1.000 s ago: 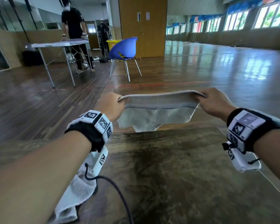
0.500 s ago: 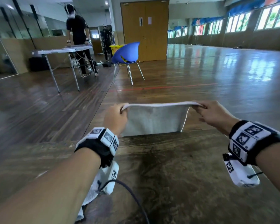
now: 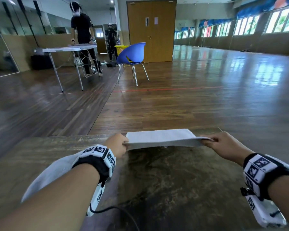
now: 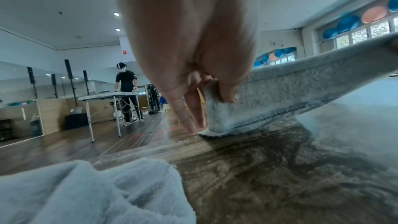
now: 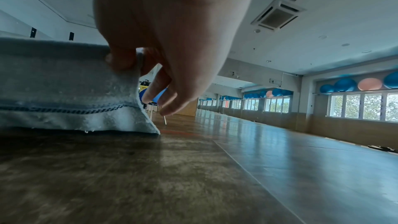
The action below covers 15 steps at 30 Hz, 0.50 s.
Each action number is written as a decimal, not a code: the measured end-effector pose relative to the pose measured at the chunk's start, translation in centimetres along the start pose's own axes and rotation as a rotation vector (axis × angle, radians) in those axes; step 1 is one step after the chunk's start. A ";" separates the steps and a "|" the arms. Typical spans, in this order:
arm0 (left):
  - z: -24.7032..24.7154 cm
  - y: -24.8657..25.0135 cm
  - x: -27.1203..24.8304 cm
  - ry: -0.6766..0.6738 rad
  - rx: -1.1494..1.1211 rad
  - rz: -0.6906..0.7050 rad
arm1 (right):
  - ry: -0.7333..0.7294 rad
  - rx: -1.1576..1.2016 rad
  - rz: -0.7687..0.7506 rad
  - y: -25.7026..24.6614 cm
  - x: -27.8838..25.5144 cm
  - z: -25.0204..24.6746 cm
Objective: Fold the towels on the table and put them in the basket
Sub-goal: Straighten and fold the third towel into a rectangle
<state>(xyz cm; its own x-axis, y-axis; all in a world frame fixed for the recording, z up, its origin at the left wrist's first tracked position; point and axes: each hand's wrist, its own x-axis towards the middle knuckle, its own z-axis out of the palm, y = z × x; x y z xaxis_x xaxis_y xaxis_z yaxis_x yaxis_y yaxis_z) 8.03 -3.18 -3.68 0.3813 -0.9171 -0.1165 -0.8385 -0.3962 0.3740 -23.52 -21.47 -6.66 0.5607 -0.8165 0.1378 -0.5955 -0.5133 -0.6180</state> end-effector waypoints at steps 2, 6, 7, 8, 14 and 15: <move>-1.0 0.1 -1.1 0.051 -0.033 -0.015 | 0.053 0.033 0.049 -0.9 -0.9 -0.8; -3.1 0.5 -2.9 0.166 -0.264 0.003 | 0.128 0.094 0.086 -3.4 -2.3 -3.0; -3.5 0.6 -3.3 0.199 -0.321 0.009 | 0.137 0.113 0.086 -4.0 -2.7 -3.6; -3.9 0.7 -3.9 0.225 -0.365 0.013 | 0.145 0.126 0.078 -4.7 -3.1 -4.2; -5.3 1.1 -6.6 0.208 -0.368 0.062 | 0.298 0.121 0.007 -7.2 -5.0 -7.1; -5.6 1.3 -7.0 0.209 -0.347 0.071 | 0.287 0.140 0.004 -7.5 -5.2 -7.5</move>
<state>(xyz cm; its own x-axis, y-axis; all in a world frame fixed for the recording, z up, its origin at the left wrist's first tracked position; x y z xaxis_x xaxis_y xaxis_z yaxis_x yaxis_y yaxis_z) 6.46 3.01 2.74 0.4280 -0.8986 0.0968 -0.6985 -0.2609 0.6664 -26.28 -15.31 3.02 0.3610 -0.8700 0.3357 -0.5016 -0.4846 -0.7166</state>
